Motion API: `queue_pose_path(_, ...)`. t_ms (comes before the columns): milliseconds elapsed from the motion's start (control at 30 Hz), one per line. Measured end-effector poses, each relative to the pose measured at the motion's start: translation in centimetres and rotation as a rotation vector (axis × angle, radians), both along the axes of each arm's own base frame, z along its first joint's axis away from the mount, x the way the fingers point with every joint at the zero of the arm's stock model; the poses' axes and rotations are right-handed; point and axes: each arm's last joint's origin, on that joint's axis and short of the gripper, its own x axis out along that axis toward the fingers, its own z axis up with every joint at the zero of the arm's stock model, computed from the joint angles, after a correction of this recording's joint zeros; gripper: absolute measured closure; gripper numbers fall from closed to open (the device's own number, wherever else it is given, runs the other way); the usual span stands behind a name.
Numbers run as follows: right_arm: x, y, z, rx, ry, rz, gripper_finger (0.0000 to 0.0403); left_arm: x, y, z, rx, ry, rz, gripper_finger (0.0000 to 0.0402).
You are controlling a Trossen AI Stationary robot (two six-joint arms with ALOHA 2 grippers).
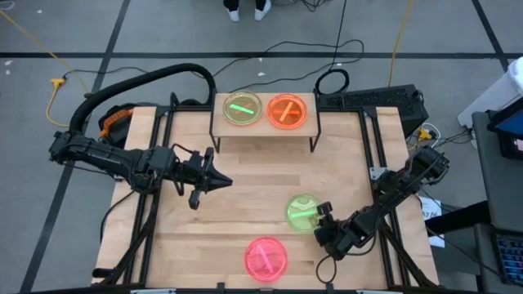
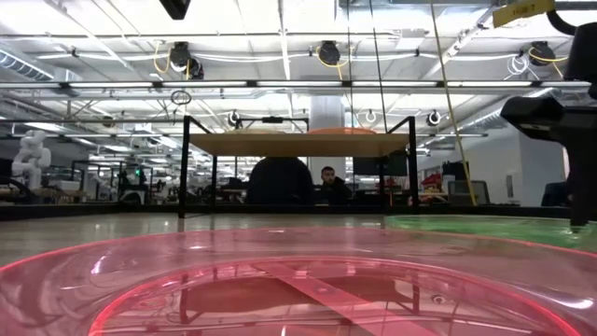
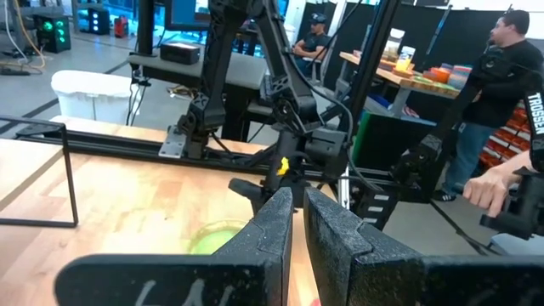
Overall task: Place and stack plates onto a shelf
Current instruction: Stack the green plate on top of the orange plate on the shelf
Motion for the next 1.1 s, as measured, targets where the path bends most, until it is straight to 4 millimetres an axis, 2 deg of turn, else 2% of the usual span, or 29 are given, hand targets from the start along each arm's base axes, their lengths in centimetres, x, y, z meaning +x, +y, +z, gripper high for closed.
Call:
queue_pose_path(167, 0.0, -0.2, 1.4, 0.001, -0.079, -0.01, 0.0394, 0.0, 0.0, 0.0, -0.003, 0.0, 0.0, 0.0364)
queue_pose_path(433, 0.0, -0.8, 6.1, 0.038, -0.347, -0.028, 0.0403, 0.0, 0.0, 0.0, -0.003, 0.0, 0.0, 0.0364)
queue_pose_path(700, 0.1, -1.3, 13.7, 0.003, -0.642, -0.004, 0.0403, 0.0, 0.0, 0.0, -0.015, 0.0, 0.001, 0.0364)
queue_pose_path(767, 0.0, -1.6, 14.8, 0.031, -0.661, -0.01, 0.0403, 0.0, 0.0, 0.1, -0.018, -0.002, 0.001, 0.0364)
queue_pose_path(867, -0.1, -2.2, 14.3, 0.101, -0.584, -0.01, 0.0403, 0.0, 0.0, 0.1, -0.029, 0.0, 0.002, 0.0364)
queue_pose_path(967, -0.4, -2.6, 11.8, 0.112, -0.426, -0.029, 0.0391, 0.0, 0.0, 0.1, -0.027, 0.0, 0.002, 0.0364)
queue_pose_path(1100, -0.8, -2.8, 8.2, 0.119, -0.225, -0.056, 0.0347, 0.0, 0.0, 0.0, -0.016, -0.002, 0.001, 0.0364)
